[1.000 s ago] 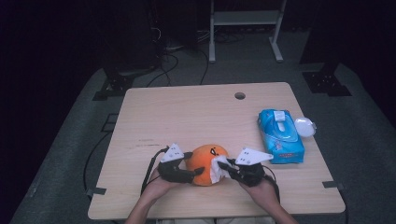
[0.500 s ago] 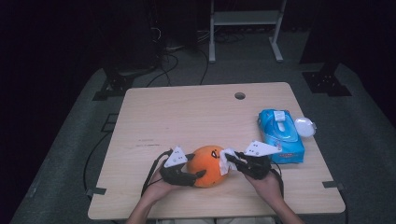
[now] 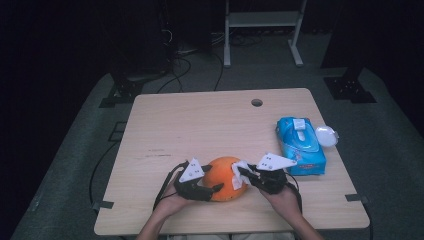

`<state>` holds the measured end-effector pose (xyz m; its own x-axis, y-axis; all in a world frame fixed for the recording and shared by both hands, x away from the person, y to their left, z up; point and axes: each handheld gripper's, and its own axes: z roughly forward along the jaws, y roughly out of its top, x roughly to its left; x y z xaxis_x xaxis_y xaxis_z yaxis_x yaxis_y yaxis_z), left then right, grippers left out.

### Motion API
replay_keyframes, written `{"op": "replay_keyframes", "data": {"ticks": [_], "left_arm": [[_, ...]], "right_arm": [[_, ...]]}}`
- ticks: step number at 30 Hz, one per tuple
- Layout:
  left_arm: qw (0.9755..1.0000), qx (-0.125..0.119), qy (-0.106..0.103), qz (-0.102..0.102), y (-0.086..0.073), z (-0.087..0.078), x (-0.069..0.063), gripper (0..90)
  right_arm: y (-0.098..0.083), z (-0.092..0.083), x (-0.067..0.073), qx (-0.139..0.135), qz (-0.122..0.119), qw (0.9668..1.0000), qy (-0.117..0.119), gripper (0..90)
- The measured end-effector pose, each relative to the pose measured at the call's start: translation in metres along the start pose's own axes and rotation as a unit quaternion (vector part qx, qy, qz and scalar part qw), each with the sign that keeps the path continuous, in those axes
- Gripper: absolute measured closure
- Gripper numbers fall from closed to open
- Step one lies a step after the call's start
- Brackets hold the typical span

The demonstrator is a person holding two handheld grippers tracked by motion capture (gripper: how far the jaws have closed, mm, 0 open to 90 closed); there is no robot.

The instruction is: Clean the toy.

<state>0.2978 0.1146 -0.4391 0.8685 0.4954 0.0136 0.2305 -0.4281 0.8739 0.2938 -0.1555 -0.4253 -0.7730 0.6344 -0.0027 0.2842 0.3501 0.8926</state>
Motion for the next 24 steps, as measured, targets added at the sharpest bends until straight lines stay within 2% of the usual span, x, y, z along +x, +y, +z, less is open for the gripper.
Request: {"op": "replay_keyframes", "data": {"ticks": [1,3,5,7,8,10,11,12,13,15,17,18,20,22,23,24], "left_arm": [[1.0,-0.004,0.0,-0.008,0.002,-0.002,0.001,18.8],[0.9999,-0.006,0.01,-0.01,0.006,-0.005,0.0,15.5],[0.9998,-0.004,0.014,-0.011,0.006,-0.004,-0.001,15.5],[0.9998,0.011,0.018,0.001,0.004,0.0,-0.003,16.3],[0.9995,0.019,0.018,0.017,0.002,0.004,-0.006,20.5],[0.9996,0.014,0.017,0.016,0.001,0.005,-0.006,22.2],[0.9996,0.014,0.016,0.021,0.002,0.005,-0.007,22.2],[0.9994,0.016,0.017,0.024,0.002,0.005,-0.007,22.8],[0.9994,0.017,0.018,0.024,0.003,0.004,-0.008,22.8],[0.9996,0.012,0.018,0.019,0.003,0.002,-0.006,20.2],[0.9998,0.002,0.018,0.002,0.006,-0.002,-0.003,17.9],[0.9996,-0.001,0.029,-0.001,0.009,-0.006,-0.002,14.2],[0.9994,0.003,0.035,-0.005,0.01,-0.006,-0.002,10.8],[0.9994,0.006,0.028,-0.02,0.008,-0.005,-0.001,11.0],[0.9994,0.012,0.025,-0.021,0.006,-0.002,-0.001,13.2],[0.9995,0.022,0.023,-0.003,0.003,0.003,-0.002,15.4]], "right_arm": [[-0.005,0.0,-0.006,0.004,0.009,0.9999,-0.004,80.1],[-0.007,-0.002,-0.011,0.009,0.019,0.9998,-0.006,80.1],[-0.008,-0.003,-0.012,0.009,0.025,0.9996,-0.004,80.1],[-0.007,-0.004,-0.01,0.01,0.025,0.9996,-0.004,80.1],[-0.003,-0.004,-0.002,0.003,0.015,0.9999,0.001,80.1],[0.003,-0.003,0.01,0.0,-0.011,0.9999,0.012,80.0],[0.003,-0.003,0.01,0.0,-0.011,0.9999,0.012,80.0],[0.007,-0.001,0.017,0.001,-0.031,0.9995,0.01,80.0],[0.008,0.0,0.017,0.005,-0.035,0.9993,0.007,80.1],[0.005,0.001,0.01,0.007,-0.02,0.9997,0.01,80.1],[0.003,0.001,0.006,0.008,-0.016,0.9998,0.006,80.1],[0.0,-0.001,0.0,0.008,-0.006,0.9999,-0.001,80.2],[-0.002,-0.002,-0.004,0.009,0.002,0.9999,-0.006,80.1],[-0.003,-0.003,-0.005,0.008,0.005,0.9999,-0.004,80.2],[-0.002,-0.003,-0.003,0.007,0.007,1.0,0.001,80.2],[0.0,-0.003,0.001,0.006,-0.001,1.0,0.002,80.1]]}}
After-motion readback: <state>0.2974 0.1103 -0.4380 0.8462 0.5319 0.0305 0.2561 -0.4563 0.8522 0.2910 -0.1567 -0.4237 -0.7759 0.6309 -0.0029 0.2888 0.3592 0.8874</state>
